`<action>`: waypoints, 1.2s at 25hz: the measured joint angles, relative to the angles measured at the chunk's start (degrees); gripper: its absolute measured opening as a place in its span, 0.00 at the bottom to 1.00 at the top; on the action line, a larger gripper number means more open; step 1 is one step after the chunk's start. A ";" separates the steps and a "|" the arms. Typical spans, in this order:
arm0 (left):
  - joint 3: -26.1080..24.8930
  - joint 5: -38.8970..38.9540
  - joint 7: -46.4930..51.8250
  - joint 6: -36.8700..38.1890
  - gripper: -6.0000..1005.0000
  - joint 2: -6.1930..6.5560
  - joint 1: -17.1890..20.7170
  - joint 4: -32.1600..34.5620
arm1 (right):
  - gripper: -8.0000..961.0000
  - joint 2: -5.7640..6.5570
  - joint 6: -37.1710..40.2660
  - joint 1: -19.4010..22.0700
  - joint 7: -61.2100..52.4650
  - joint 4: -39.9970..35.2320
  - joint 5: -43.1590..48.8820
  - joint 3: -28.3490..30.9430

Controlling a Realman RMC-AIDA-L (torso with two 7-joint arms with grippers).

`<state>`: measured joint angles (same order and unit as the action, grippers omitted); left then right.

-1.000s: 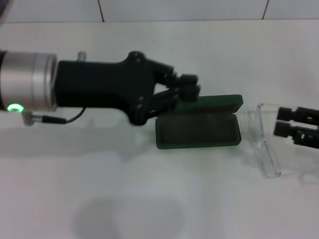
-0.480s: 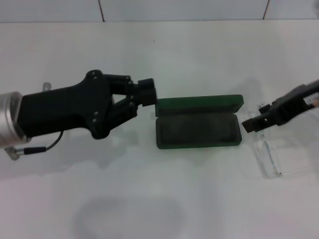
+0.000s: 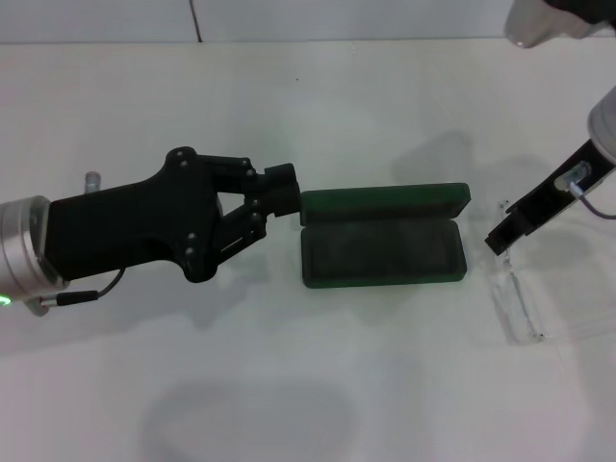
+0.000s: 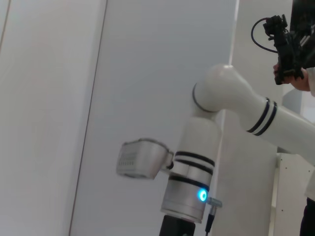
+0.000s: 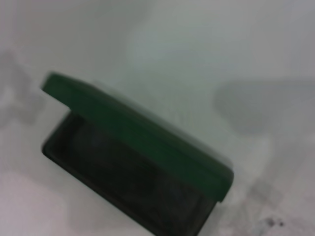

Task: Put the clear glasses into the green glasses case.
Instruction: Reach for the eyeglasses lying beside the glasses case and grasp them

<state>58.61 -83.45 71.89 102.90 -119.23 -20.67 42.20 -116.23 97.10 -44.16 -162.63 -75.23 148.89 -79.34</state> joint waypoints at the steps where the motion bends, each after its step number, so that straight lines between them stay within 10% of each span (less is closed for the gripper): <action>1: 0.00 -0.05 -0.29 -0.01 0.14 0.01 0.04 -0.02 | 0.57 0.01 -0.20 -0.23 -0.05 0.86 -0.41 -0.04; 30: -1.56 0.21 -2.34 -1.67 0.14 0.06 -1.00 -3.00 | 0.53 0.19 0.67 2.24 -0.14 -2.56 -2.11 1.86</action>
<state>57.05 -83.24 69.55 101.23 -119.17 -21.68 39.19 -116.04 97.76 -41.92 -162.77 -77.80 146.78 -77.48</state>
